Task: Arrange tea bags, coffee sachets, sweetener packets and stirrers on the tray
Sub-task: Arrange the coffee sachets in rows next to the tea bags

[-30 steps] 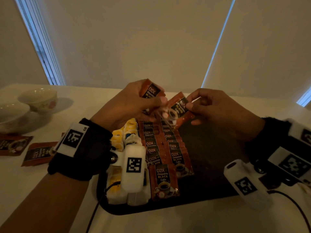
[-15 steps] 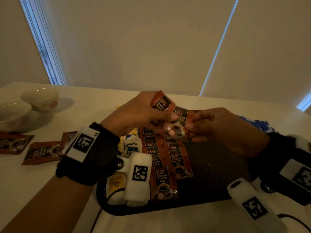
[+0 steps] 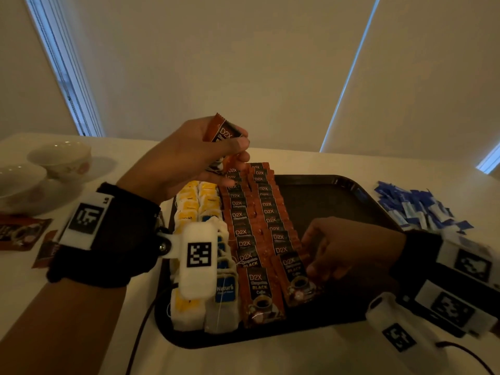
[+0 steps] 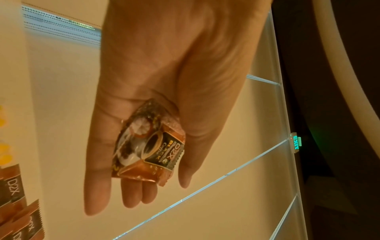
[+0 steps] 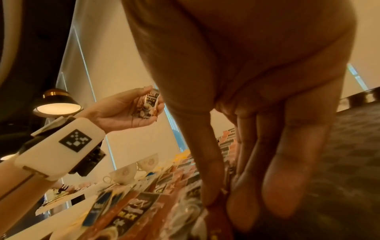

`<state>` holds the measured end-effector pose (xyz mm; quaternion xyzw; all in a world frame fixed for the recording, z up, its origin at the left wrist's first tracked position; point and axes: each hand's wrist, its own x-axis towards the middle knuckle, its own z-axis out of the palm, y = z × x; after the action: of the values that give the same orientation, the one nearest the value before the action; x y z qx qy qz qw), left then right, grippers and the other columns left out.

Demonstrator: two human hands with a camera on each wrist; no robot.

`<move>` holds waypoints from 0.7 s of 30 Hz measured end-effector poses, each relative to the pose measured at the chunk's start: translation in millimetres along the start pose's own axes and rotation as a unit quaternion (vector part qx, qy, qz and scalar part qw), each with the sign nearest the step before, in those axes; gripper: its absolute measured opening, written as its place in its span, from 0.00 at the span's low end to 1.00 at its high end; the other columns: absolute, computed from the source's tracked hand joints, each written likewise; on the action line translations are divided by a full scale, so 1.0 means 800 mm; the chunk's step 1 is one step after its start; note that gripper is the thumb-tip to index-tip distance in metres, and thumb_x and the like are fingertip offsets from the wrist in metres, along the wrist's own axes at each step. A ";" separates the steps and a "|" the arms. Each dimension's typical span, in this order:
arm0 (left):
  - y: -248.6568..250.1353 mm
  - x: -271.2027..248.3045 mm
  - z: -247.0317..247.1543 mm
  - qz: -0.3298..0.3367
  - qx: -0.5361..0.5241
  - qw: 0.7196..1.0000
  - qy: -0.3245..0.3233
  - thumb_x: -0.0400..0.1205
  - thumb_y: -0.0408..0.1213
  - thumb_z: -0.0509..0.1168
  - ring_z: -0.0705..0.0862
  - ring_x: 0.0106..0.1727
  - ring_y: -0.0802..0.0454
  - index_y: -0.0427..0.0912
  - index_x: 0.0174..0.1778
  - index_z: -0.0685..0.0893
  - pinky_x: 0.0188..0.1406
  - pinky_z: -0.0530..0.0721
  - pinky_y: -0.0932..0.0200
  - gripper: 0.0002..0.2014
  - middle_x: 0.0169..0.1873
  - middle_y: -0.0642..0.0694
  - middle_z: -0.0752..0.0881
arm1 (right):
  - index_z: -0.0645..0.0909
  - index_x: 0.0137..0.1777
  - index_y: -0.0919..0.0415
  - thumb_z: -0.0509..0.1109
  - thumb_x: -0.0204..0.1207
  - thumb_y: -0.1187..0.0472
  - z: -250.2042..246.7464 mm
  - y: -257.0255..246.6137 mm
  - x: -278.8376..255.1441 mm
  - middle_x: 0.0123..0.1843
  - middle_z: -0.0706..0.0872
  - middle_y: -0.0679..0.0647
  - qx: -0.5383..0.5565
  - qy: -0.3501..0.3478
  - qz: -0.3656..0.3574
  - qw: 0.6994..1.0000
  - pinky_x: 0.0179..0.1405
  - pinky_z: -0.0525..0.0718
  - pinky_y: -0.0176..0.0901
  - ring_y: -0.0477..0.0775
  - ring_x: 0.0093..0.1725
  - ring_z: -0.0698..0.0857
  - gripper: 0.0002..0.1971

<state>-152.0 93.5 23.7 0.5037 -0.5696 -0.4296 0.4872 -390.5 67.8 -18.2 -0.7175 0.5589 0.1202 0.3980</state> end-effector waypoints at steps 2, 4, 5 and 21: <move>0.000 0.000 0.001 0.003 0.002 1.000 -0.003 0.78 0.40 0.68 0.90 0.48 0.49 0.45 0.58 0.82 0.41 0.90 0.52 0.12 0.46 0.43 0.90 | 0.69 0.64 0.54 0.71 0.74 0.66 0.002 0.000 0.003 0.42 0.85 0.51 -0.009 0.003 -0.001 1.000 0.36 0.85 0.34 0.44 0.37 0.85 0.21; -0.001 0.000 0.002 0.003 0.005 1.000 -0.006 0.79 0.40 0.68 0.90 0.48 0.49 0.45 0.58 0.82 0.41 0.90 0.52 0.12 0.46 0.43 0.90 | 0.69 0.64 0.54 0.72 0.74 0.66 0.002 0.000 0.005 0.42 0.85 0.51 -0.011 0.005 -0.003 1.000 0.35 0.85 0.33 0.44 0.36 0.85 0.21; -0.001 0.000 0.002 0.003 0.005 1.000 -0.007 0.78 0.40 0.68 0.90 0.48 0.49 0.45 0.58 0.82 0.40 0.90 0.52 0.12 0.46 0.42 0.90 | 0.70 0.63 0.54 0.72 0.74 0.66 0.001 0.001 0.005 0.42 0.85 0.51 -0.009 0.005 -0.004 1.000 0.35 0.85 0.33 0.44 0.36 0.85 0.20; -0.001 -0.002 0.019 -0.041 -0.018 0.996 -0.075 0.86 0.40 0.54 0.89 0.47 0.53 0.48 0.62 0.79 0.53 0.87 0.48 0.12 0.44 0.49 0.91 | 0.73 0.59 0.49 0.72 0.71 0.52 -0.016 -0.026 -0.019 0.54 0.83 0.48 0.009 0.123 -0.098 0.988 0.40 0.84 0.36 0.46 0.50 0.84 0.18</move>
<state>-166.9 95.1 20.2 0.4838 -0.5759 -0.4958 0.4341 -380.8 70.9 8.2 -0.7746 0.5315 -0.0133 0.3426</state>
